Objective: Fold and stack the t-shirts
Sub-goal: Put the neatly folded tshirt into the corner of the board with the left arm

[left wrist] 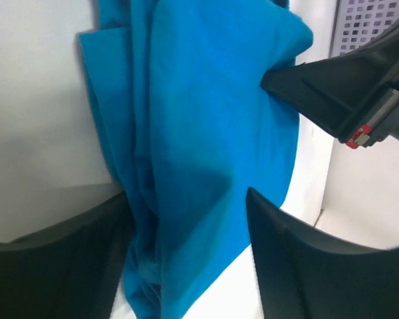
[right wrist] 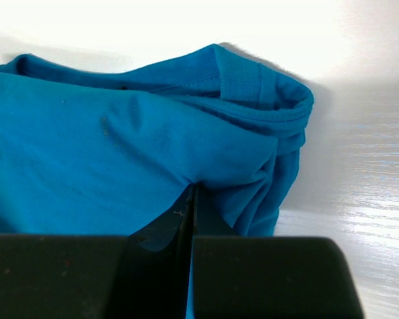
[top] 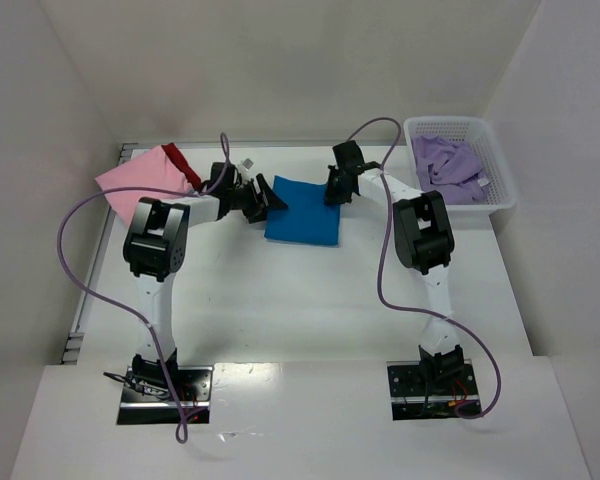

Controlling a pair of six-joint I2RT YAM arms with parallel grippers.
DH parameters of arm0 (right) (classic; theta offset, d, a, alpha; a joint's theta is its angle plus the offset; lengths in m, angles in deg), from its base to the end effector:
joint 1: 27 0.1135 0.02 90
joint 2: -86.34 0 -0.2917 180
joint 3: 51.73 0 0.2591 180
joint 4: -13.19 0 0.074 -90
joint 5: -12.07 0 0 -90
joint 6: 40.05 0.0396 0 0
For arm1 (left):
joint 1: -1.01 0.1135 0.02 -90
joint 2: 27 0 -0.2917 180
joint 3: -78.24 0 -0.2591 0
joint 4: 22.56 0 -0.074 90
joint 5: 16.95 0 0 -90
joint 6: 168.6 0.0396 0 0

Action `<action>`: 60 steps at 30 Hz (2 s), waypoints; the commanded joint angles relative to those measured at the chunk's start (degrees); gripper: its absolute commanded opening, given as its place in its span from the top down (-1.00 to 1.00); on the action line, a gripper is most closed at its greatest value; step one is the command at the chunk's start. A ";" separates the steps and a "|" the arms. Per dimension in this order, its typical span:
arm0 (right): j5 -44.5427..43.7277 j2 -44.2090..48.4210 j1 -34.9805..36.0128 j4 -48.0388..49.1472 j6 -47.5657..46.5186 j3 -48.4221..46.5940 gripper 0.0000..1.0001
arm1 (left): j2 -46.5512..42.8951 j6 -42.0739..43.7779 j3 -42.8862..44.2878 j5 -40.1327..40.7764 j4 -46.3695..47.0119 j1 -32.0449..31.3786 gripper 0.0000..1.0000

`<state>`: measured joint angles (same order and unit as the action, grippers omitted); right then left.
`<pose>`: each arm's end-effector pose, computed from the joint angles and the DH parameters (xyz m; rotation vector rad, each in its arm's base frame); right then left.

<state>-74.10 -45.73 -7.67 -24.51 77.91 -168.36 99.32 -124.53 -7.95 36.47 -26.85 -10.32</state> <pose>0.5024 0.1790 0.1702 0.1633 2.5414 0.4183 0.4817 -0.1206 0.1459 -0.3240 2.3344 -1.2324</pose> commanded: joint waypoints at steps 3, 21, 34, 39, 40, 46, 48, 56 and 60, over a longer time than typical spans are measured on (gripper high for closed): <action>-1.90 -4.15 -0.52 -4.69 -1.60 -0.82 1.00 | 4.90 3.22 -0.97 3.44 -10.33 -0.88 0.01; -2.43 -0.56 -0.52 -4.69 -2.13 -2.66 0.14 | -0.02 15.68 12.20 13.19 -22.97 0.17 1.00; 1.53 18.94 -2.81 0.05 -1.60 1.89 -0.87 | 3.31 25.89 37.51 27.69 -37.84 -0.44 1.00; 0.91 24.13 -3.86 1.46 -1.60 7.52 -0.89 | 7.08 26.60 46.83 31.12 -41.52 0.79 1.00; 0.91 25.36 -3.86 2.07 -1.60 9.18 -0.89 | 7.79 26.60 48.58 31.13 -42.32 1.31 1.00; 1.44 28.35 -4.39 3.93 -1.07 14.03 -0.89 | 12.45 25.81 62.91 31.06 -47.15 5.26 1.00; 1.96 28.89 -4.39 4.53 -1.07 14.82 -0.89 | 13.68 25.02 66.60 29.38 -48.38 8.15 1.00; 2.49 30.03 -4.39 5.16 -1.07 17.28 -0.89 | 13.07 24.40 70.66 22.34 -49.01 15.46 1.00; 3.01 30.03 -4.39 5.68 -1.07 17.28 -0.89 | 11.32 23.87 70.66 20.59 -49.53 17.65 1.00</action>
<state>-71.76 -19.61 -11.67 -22.02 77.11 -151.42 114.27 -99.87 60.04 61.02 -76.62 7.56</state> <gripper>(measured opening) 0.943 0.032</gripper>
